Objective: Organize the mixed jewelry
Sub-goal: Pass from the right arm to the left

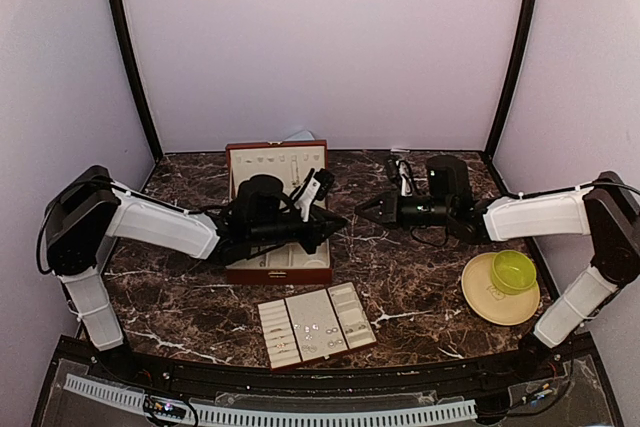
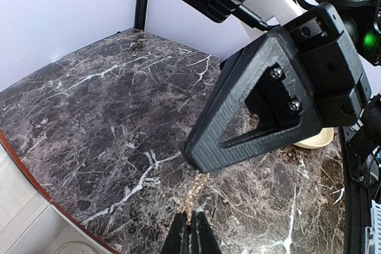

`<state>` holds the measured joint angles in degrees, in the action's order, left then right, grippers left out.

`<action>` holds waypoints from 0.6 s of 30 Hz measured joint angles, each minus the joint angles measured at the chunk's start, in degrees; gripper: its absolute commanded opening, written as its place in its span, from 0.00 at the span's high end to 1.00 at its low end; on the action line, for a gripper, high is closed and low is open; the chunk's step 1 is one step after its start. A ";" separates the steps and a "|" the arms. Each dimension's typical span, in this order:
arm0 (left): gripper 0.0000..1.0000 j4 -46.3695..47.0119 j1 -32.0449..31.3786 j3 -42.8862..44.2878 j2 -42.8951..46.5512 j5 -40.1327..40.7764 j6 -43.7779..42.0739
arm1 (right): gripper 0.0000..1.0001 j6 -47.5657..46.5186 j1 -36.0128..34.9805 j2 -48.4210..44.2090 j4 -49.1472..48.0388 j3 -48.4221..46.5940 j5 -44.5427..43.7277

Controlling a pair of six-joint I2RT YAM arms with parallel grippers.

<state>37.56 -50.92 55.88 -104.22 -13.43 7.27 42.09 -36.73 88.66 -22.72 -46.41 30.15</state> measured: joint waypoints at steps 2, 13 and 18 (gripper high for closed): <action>1.00 -1.75 0.00 0.00 1.49 0.24 -0.20 | 0.89 -0.44 0.00 0.00 -0.26 0.31 0.00; 1.00 -20.50 0.00 6.64 5.64 -0.22 -2.95 | 0.56 -5.97 -0.09 -3.96 -3.21 5.99 -0.72; 1.00 -30.18 0.04 11.41 7.13 -3.10 -4.37 | 0.56 -11.04 -2.51 -9.25 -4.00 8.57 -6.23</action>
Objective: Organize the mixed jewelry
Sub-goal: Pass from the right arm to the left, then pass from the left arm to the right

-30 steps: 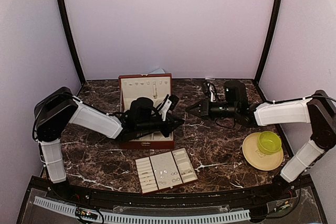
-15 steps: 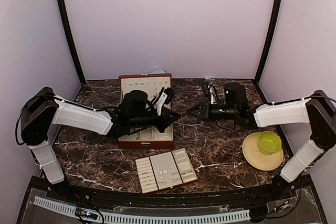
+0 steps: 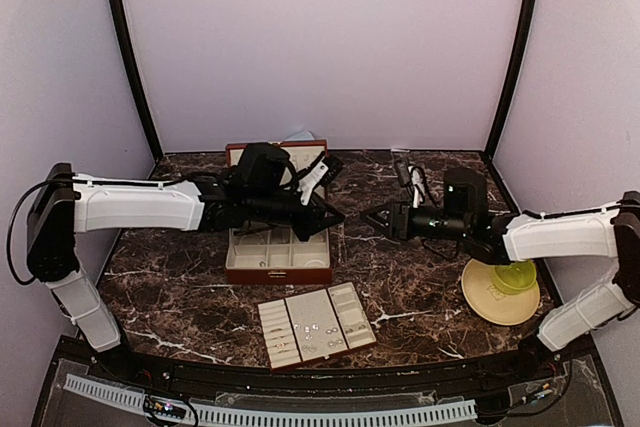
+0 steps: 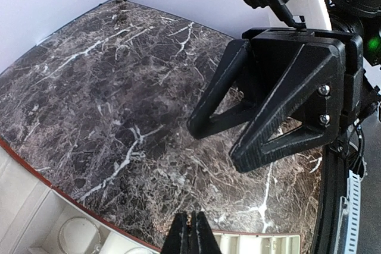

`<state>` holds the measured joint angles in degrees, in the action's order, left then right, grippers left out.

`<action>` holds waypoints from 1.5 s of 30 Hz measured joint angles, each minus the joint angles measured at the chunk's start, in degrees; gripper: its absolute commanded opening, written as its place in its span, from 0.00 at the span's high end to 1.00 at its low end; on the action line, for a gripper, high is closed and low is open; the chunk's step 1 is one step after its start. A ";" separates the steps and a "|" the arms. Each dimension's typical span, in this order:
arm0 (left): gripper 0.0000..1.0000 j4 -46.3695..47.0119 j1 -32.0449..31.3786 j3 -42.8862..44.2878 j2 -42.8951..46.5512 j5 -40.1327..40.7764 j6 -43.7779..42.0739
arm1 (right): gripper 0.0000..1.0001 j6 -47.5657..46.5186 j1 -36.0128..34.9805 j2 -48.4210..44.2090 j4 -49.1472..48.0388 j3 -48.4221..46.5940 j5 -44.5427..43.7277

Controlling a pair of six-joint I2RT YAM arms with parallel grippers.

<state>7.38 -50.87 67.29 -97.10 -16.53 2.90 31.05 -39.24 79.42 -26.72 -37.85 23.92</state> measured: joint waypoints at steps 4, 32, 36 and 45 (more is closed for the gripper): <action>1.00 -6.47 0.61 2.80 0.24 -3.74 -0.79 | 0.57 -2.60 -3.72 -1.55 -1.73 2.01 -4.52; 1.00 -25.14 2.62 9.22 0.26 -11.65 -4.42 | 0.70 -9.79 -18.75 5.55 -7.52 2.21 -25.05; 1.00 -25.14 2.62 9.22 0.26 -11.80 -4.42 | 0.71 -10.08 -19.12 6.91 -7.54 1.16 -25.97; 1.00 -25.16 2.67 9.22 0.44 -11.98 -4.42 | 0.73 -10.75 -19.17 8.61 -7.56 0.50 -27.52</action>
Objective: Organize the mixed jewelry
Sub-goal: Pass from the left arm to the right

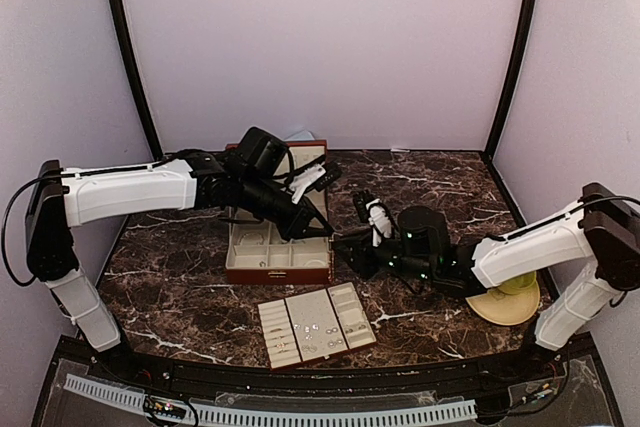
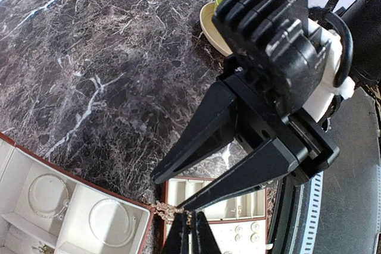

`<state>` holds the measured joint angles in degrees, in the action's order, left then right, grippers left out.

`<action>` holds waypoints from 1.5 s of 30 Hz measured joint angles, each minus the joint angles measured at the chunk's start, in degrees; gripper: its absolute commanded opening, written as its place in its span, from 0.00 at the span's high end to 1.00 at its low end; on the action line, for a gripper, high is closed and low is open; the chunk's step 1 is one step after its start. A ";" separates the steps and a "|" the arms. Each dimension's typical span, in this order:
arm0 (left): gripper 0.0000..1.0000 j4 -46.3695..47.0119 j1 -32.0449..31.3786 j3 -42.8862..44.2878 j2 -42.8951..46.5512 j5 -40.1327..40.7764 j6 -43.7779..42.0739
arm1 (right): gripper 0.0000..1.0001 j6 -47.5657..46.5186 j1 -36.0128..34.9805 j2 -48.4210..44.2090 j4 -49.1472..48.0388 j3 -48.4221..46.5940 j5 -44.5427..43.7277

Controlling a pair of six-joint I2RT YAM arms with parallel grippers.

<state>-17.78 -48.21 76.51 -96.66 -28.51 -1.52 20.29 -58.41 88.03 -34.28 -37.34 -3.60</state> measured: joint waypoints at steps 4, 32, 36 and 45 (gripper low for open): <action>1.00 0.00 0.07 0.00 0.07 -0.04 0.00 | 0.73 -0.13 0.00 0.39 -0.04 -0.39 -0.31; 1.00 0.63 0.07 -0.94 2.67 -0.31 0.76 | 0.85 -0.83 -0.11 5.35 -5.84 -2.12 -0.26; 1.00 1.42 0.07 -1.92 3.58 0.15 0.90 | 0.90 -0.52 -0.11 5.35 -7.56 -2.10 -0.72; 1.00 2.95 0.31 -5.49 5.86 5.18 0.90 | 1.00 -1.42 -0.20 2.34 -1.31 -4.52 -5.99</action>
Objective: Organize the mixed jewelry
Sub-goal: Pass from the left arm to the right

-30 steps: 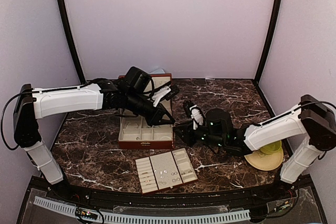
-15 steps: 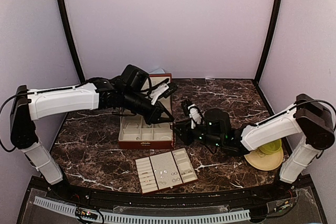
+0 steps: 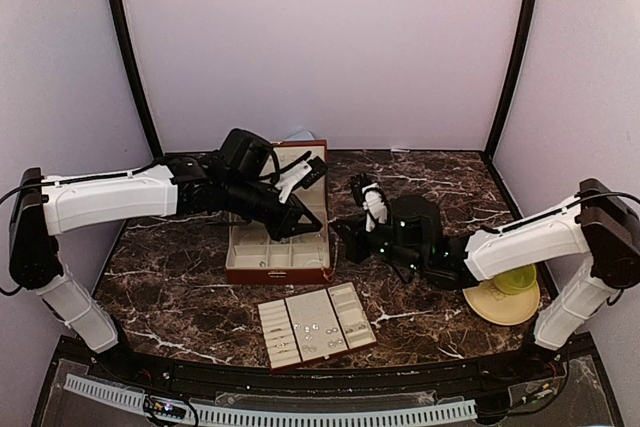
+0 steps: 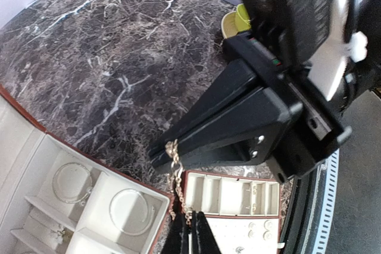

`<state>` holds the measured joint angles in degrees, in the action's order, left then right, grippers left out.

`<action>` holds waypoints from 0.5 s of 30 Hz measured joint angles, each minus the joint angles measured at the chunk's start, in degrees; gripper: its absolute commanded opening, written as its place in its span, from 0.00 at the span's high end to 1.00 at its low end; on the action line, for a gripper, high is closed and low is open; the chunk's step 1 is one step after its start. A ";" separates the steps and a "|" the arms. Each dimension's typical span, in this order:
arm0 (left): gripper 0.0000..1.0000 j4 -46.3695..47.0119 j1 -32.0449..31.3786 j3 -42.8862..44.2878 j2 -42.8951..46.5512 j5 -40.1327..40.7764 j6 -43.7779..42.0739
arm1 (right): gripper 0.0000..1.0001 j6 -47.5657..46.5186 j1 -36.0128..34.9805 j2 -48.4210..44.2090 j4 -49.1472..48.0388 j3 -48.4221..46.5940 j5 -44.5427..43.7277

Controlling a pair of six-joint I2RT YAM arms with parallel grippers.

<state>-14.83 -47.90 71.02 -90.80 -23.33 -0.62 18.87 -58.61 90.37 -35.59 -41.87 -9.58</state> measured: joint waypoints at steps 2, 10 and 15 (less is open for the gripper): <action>1.00 0.74 0.17 -0.72 0.74 2.34 -0.04 | 1.00 -0.55 0.00 -1.03 3.39 -2.97 -2.01; 1.00 8.68 1.29 -3.28 3.87 10.67 -0.17 | 1.00 -2.86 -0.07 -1.18 17.20 -17.00 -7.34; 1.00 13.97 2.84 -4.55 4.92 14.01 -0.52 | 1.00 -4.48 -0.07 2.49 24.13 -26.32 -10.29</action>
<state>-0.86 -45.06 66.48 -85.89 -9.32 -1.15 14.39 -58.67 92.86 -11.46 -68.18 -19.88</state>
